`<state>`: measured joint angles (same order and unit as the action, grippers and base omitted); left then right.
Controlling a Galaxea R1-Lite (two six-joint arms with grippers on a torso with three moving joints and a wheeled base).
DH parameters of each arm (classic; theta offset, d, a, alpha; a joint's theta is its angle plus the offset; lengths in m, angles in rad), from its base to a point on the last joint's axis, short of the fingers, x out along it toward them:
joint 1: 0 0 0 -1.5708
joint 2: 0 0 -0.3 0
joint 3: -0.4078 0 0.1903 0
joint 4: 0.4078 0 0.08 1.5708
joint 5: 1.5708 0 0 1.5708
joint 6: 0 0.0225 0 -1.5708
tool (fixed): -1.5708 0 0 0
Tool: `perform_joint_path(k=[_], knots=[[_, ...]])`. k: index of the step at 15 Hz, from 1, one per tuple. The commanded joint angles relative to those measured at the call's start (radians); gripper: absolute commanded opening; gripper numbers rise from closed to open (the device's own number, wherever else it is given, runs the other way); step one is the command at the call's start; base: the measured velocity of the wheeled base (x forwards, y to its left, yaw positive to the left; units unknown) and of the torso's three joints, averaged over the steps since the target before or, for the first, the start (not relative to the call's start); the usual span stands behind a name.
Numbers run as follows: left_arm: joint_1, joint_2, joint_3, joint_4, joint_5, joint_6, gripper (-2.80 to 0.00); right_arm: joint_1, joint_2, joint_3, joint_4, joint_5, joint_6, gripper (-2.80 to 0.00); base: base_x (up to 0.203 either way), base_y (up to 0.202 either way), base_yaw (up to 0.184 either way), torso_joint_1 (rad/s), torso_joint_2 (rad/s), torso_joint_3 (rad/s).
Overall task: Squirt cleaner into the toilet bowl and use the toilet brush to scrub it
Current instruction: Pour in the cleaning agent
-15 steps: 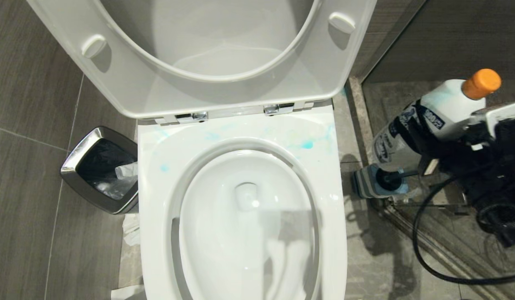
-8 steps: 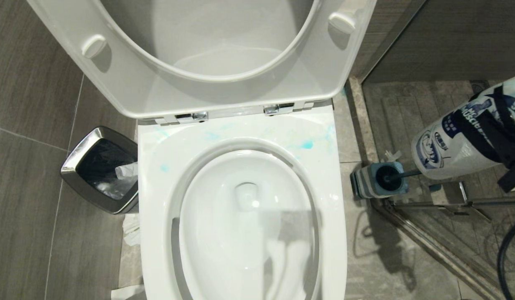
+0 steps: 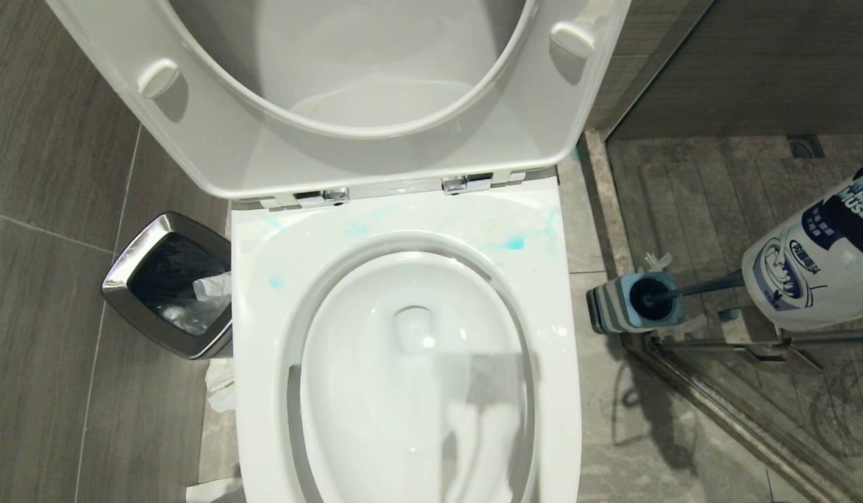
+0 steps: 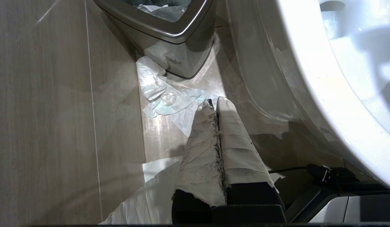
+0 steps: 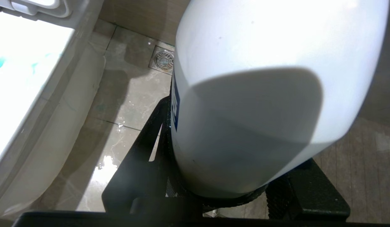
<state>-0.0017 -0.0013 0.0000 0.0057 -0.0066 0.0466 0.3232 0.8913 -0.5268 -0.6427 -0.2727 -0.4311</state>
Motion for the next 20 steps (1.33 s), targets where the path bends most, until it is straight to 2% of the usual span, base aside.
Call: perform_joint_path(k=[1,7,20], knots=[[0.000,0.001,-0.002,0.000,-0.002,0.005,-2.80,0.000,-0.005,0.001,-0.003,0.000,-0.003,-2.80,0.000,0.000,0.000,0.000,0.00,0.000],[0.000,0.001,-0.002,0.000,0.000,0.001,-2.80,0.000,0.004,0.008,-0.003,0.002,-0.003,-2.80,0.000,0.000,0.000,0.001,0.00,0.034],[0.000,0.001,0.000,0.000,0.000,-0.001,-2.80,0.001,0.028,-0.001,-0.006,0.007,-0.003,-2.80,0.000,0.000,0.000,0.002,0.00,0.197]])
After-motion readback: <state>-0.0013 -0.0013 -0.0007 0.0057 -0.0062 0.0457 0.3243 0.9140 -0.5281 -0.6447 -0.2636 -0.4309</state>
